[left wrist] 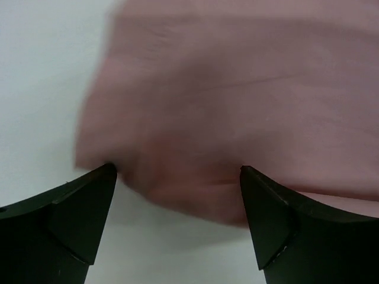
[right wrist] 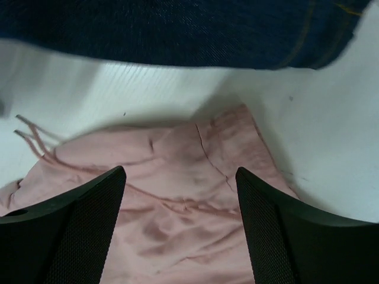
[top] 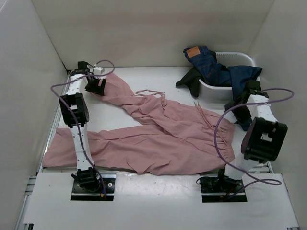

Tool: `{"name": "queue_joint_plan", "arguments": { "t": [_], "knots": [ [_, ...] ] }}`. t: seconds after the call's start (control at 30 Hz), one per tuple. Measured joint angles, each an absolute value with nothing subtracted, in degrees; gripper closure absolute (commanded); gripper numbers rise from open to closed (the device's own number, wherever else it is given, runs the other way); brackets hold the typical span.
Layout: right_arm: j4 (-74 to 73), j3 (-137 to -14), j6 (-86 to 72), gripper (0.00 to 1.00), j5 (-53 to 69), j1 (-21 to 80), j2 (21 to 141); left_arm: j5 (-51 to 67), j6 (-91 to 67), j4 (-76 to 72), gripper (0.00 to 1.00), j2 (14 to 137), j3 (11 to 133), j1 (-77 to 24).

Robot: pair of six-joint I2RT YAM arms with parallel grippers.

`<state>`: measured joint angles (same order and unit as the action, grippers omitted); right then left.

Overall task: Fold and stack the trousers
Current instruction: Flatten the trousers out

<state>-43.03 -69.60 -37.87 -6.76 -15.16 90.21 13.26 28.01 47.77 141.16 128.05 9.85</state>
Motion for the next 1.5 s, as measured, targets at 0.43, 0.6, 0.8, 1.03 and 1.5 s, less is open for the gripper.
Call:
{"name": "queue_joint_plan", "arguments": {
  "t": [0.43, 0.6, 0.8, 1.03, 1.5],
  "knots": [
    [-41.9, -72.8, -39.2, 0.76, -5.2, -10.8, 107.3, -9.1, 30.3, 33.8, 0.86, 136.1, 109.4, 4.2],
    [-40.6, -71.5, -40.1, 1.0, -5.2, -10.9, 107.6, -12.3, 30.9, 33.8, 0.86, 124.0, 91.1, 10.0],
    [-40.0, -68.2, -38.6, 1.0, -4.8, -10.4, 103.9, -11.2, 31.1, 47.6, 0.86, 115.4, 83.9, 17.6],
    [-39.9, -66.0, -36.0, 1.0, -6.3, -10.5, 95.9, -8.6, 31.2, 57.0, 0.86, 106.0, 94.6, 14.9],
    [-45.5, -76.6, -32.8, 0.28, -4.5, -10.8, 99.6, -9.9, 32.1, 59.5, 0.86, 112.7, 101.7, 14.0]
  ]
}}
